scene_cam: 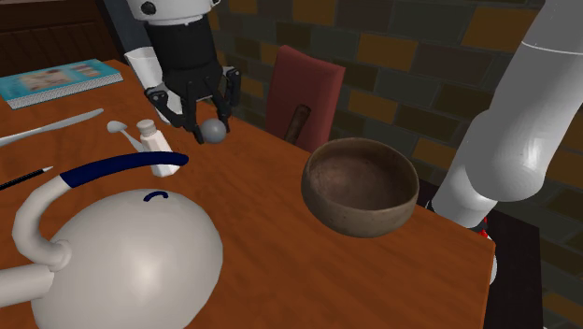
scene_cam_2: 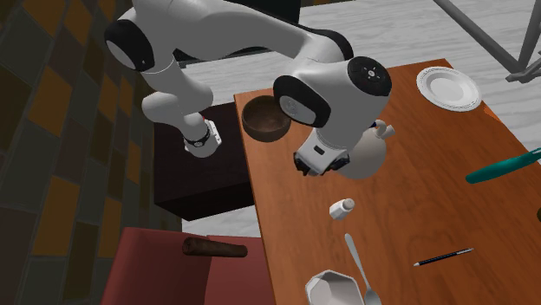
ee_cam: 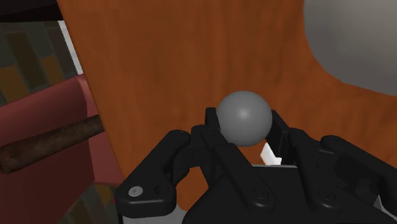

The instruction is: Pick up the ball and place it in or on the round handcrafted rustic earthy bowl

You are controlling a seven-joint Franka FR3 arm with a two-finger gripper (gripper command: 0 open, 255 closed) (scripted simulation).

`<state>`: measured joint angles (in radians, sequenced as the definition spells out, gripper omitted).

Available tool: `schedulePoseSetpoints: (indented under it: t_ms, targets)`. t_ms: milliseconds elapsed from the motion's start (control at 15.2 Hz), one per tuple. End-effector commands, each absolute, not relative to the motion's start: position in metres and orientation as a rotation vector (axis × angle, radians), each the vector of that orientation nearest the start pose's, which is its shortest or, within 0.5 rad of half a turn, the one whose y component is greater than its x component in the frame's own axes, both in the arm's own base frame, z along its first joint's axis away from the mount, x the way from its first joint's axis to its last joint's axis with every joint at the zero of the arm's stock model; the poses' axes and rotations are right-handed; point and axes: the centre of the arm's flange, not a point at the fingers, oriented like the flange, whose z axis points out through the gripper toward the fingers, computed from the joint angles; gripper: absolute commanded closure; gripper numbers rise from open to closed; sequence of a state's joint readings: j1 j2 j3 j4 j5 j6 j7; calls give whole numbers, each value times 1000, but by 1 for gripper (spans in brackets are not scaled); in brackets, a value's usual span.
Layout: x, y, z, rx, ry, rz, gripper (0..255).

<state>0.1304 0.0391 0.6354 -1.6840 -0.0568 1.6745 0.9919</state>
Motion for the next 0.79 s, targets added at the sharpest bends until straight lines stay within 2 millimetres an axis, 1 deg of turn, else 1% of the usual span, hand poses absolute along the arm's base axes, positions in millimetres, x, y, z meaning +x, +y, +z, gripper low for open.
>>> schedulePoseSetpoints:
  t_ms: [0,726]
  targets:
    - [417,386,572,-3175,349,1,255]
    - [417,386,630,-3175,349,1,255]
